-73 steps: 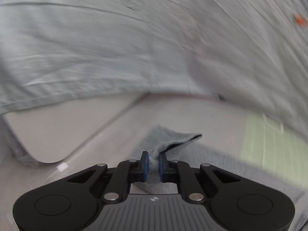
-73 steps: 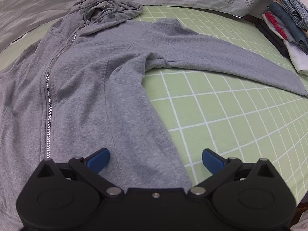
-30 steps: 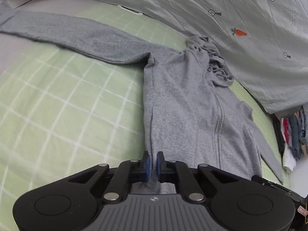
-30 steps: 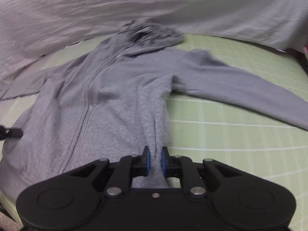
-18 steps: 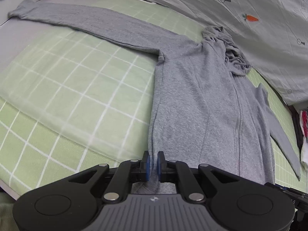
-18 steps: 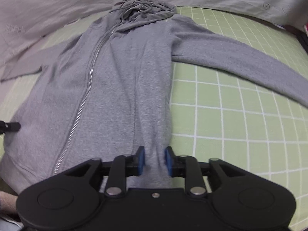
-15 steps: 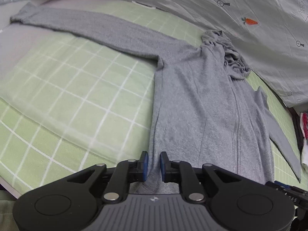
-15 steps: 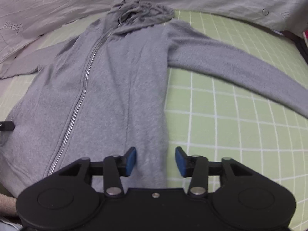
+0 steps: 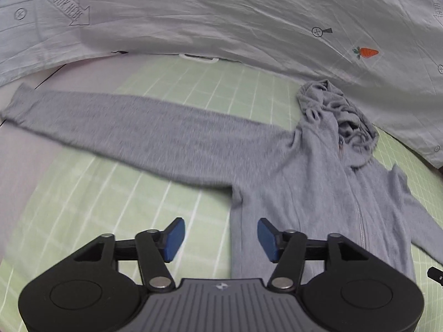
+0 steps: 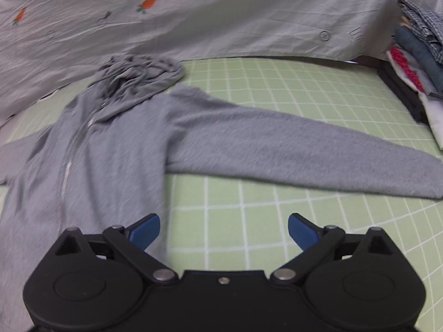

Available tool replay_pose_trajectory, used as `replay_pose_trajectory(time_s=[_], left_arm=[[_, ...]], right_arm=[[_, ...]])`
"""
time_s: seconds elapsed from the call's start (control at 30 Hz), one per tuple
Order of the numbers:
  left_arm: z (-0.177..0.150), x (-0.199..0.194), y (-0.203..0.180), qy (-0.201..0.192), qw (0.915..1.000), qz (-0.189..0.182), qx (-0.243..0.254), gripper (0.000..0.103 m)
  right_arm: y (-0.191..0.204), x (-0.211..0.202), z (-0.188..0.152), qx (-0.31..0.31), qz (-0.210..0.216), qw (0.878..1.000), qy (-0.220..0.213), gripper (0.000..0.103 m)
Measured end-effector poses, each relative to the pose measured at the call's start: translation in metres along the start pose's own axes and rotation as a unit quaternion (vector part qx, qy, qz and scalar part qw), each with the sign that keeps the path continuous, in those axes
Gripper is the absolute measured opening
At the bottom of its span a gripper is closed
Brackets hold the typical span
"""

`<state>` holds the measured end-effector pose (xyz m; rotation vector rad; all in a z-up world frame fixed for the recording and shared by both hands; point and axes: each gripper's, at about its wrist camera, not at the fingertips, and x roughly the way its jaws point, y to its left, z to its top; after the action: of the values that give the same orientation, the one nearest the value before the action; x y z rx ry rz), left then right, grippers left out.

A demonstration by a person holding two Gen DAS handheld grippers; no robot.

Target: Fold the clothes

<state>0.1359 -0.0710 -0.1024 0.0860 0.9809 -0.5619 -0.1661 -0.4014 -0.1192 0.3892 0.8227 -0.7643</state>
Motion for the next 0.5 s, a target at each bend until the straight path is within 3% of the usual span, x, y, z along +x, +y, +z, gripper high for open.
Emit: replay_pose_trajectory(time_s=[0.13, 0.2, 0.5], left_arm=[[0.033, 0.028, -0.002, -0.005, 0.9999, 0.009, 0.005, 0.066], [0.051, 0.045, -0.001, -0.007, 1.0000, -0.003, 0.002, 0.076], [0.110, 0.130, 0.014, 0.010, 0.9993, 0.035, -0.012, 0.083]], right_arm=[[-0.014, 0.027, 0.026, 0.026, -0.029, 0.999, -0.002, 0.101], [-0.017, 0.044, 0.041, 0.041, -0.032, 0.999, 0.001, 0.101], [-0.022, 0.112, 0.085, 0.103, -0.075, 0.992, 0.019, 0.103]])
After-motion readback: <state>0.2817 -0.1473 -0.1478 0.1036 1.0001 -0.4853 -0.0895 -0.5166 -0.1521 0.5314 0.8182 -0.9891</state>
